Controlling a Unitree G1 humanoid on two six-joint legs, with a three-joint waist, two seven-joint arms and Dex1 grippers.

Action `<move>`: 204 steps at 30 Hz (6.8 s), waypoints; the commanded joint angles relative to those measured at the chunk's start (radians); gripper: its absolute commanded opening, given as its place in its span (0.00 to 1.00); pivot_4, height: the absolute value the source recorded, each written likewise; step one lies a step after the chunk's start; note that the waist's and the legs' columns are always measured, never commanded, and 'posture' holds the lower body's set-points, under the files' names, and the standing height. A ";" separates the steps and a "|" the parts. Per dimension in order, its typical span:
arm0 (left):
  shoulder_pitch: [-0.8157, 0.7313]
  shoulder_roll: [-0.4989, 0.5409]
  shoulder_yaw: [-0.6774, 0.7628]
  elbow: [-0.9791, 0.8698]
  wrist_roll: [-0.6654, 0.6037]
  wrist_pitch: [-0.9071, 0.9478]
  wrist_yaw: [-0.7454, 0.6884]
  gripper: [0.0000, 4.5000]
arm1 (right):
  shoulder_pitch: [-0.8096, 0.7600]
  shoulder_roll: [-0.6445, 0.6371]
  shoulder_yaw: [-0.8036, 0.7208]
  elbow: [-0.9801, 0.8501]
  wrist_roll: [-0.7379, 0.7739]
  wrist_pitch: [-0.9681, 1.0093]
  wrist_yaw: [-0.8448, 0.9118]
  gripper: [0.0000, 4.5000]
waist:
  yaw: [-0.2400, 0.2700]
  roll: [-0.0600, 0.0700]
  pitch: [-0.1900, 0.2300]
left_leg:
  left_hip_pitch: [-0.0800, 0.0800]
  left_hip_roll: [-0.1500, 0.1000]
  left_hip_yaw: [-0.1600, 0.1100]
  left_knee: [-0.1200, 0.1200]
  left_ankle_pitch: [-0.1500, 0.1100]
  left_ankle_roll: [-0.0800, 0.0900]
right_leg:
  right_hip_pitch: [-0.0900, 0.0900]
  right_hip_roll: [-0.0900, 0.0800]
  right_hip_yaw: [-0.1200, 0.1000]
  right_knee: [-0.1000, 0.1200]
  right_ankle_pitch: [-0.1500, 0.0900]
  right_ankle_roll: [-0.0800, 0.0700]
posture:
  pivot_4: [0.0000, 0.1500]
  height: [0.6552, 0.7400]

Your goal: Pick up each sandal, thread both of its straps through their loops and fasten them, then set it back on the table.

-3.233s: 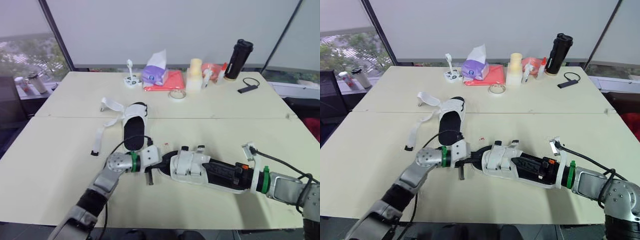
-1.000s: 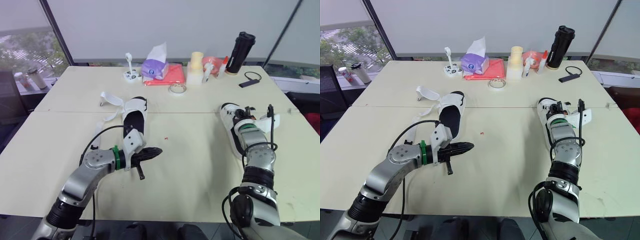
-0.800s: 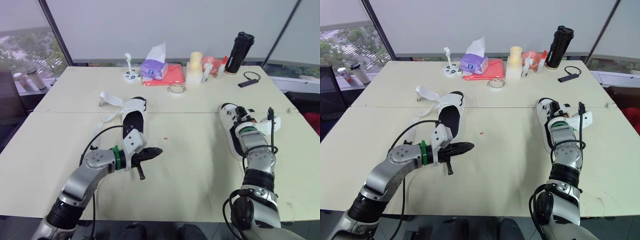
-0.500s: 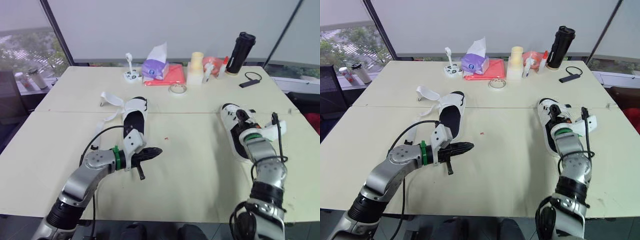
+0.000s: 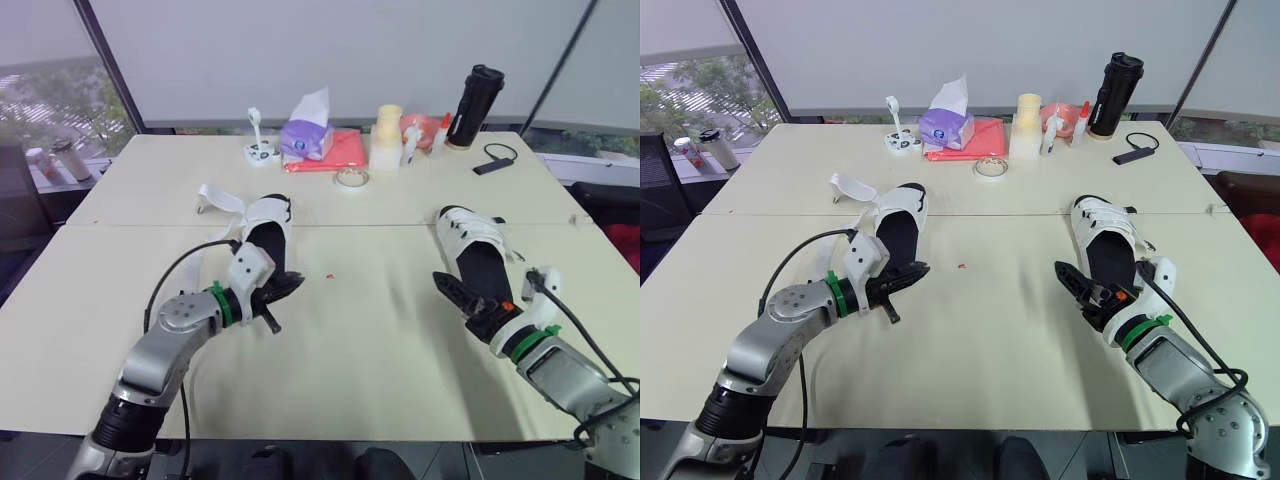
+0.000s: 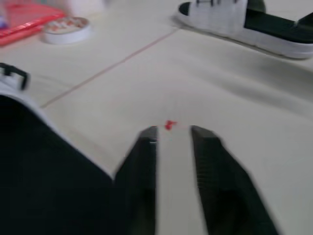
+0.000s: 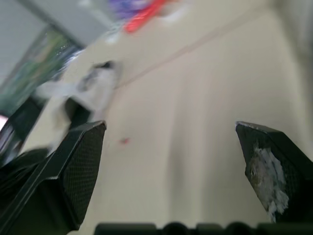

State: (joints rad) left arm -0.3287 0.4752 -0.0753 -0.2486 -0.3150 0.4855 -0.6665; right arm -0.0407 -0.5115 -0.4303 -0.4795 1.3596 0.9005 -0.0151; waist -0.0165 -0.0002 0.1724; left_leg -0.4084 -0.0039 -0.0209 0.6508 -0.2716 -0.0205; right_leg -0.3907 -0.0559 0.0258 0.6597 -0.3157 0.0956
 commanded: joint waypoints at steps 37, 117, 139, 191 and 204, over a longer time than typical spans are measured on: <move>-0.295 0.098 -0.181 0.386 0.870 -0.378 0.293 0.98 | -0.315 0.082 0.437 0.057 -0.700 -0.218 0.357 1.00 | 0.007 -0.004 0.000 | -0.001 -0.001 0.000 0.003 0.000 0.000 | -0.003 0.000 -0.002 0.006 0.000 0.000 | 1.00 1.00; -0.974 0.137 -1.142 1.136 2.118 -1.466 2.054 0.01 | -0.232 -0.031 0.154 0.091 -0.701 -0.168 0.457 1.00 | 0.027 -0.009 0.001 | -0.008 -0.004 0.011 0.015 0.000 0.001 | -0.016 -0.003 -0.002 0.023 0.000 0.002 | 1.00 1.00; -0.931 0.128 -1.022 1.190 1.699 -1.676 1.649 0.99 | -0.262 -0.030 0.166 0.152 -0.693 -0.144 0.477 1.00 | 0.029 -0.012 0.000 | -0.007 -0.004 0.013 0.016 0.001 0.001 | -0.015 -0.005 -0.002 0.023 0.000 0.002 | 1.00 1.00; -0.275 0.635 -0.554 0.577 0.161 -1.456 0.206 1.00 | -0.229 -0.219 0.320 0.164 -0.771 -0.196 0.798 0.02 | 0.005 -0.012 0.000 | -0.003 0.000 0.014 0.016 0.000 0.001 | -0.013 -0.006 -0.002 0.025 0.000 0.002 | 1.00 1.00; -0.016 0.595 -0.097 0.027 -0.610 -0.312 0.143 1.00 | -0.305 -0.190 0.547 0.271 -0.915 -0.348 0.962 0.02 | -0.004 -0.012 0.000 | 0.002 0.001 0.011 0.017 0.000 0.002 | -0.007 -0.004 -0.003 0.023 0.000 0.002 | 1.00 1.00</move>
State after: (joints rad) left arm -0.3510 1.0749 -0.2402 -0.1881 -0.9155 0.1309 -0.5321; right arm -0.3272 -0.7083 0.1135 -0.2059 0.4588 0.5839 0.9333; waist -0.0206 -0.0118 0.1721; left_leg -0.4064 -0.0032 -0.0098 0.6673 -0.2716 -0.0187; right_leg -0.3979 -0.0595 0.0231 0.6830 -0.3154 0.0972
